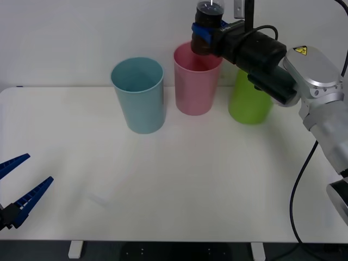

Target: Grasp the object on the table and drop it into the matching bin: aluminum can to the light blue bin, PET bottle to the pink bin.

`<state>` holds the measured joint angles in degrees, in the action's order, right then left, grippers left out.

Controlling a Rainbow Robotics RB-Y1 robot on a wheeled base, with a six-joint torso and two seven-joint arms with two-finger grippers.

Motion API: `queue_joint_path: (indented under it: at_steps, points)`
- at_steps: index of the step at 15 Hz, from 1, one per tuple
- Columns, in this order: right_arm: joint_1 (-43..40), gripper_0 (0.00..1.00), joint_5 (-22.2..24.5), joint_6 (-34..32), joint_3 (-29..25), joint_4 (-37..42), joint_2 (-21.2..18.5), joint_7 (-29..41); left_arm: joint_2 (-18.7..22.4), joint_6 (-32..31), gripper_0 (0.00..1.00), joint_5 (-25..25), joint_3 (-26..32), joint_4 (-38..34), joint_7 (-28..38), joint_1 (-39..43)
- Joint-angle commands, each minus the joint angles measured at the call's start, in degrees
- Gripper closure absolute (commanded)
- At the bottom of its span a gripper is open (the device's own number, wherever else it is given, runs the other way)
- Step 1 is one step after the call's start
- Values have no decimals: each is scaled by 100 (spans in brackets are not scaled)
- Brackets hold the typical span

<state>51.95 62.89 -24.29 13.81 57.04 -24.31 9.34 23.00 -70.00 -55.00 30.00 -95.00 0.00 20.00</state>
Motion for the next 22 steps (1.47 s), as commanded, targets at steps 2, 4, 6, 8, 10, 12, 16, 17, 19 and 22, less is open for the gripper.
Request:
queue_joint_path:
  at_steps: [2, 4, 6, 8, 10, 12, 16, 17, 19, 22]
  points:
    - [430, 100, 109, 443, 8, -685, 313, -170, 0, 0, 0, 0, 0, 0, 0, 0]
    - [535, 100, 127, 663, -1, -870, 428, -249, 0, 0, 0, 0, 0, 0, 0, 0]
    - [544, 99, 153, 812, -1, -887, 489, -284, 0, 0, 0, 0, 0, 0, 0, 0]
    - [544, 98, 162, 821, -1, -887, 489, -310, 0, 0, 0, 0, 0, 0, 0, 0]
    - [544, 94, 162, 821, -1, -879, 489, -328, 0, 0, 0, 0, 0, 0, 0, 0]
    - [544, 5, 153, 821, -1, -887, 489, -372, 0, 0, 0, 0, 0, 0, 0, 0]
    - [544, 0, 144, 777, -1, -870, 489, -425, 0, 0, 0, 0, 0, 0, 0, 0]
    - [535, 0, 100, 760, -1, -870, 489, -451, 0, 0, 0, 0, 0, 0, 0, 0]
    - [526, 0, 48, 716, -45, -861, 480, -512, 0, 0, 0, 0, 0, 0, 0, 0]
    - [219, 0, 56, 663, -194, -422, 454, -539, 0, 0, 0, 0, 0, 0, 0, 0]
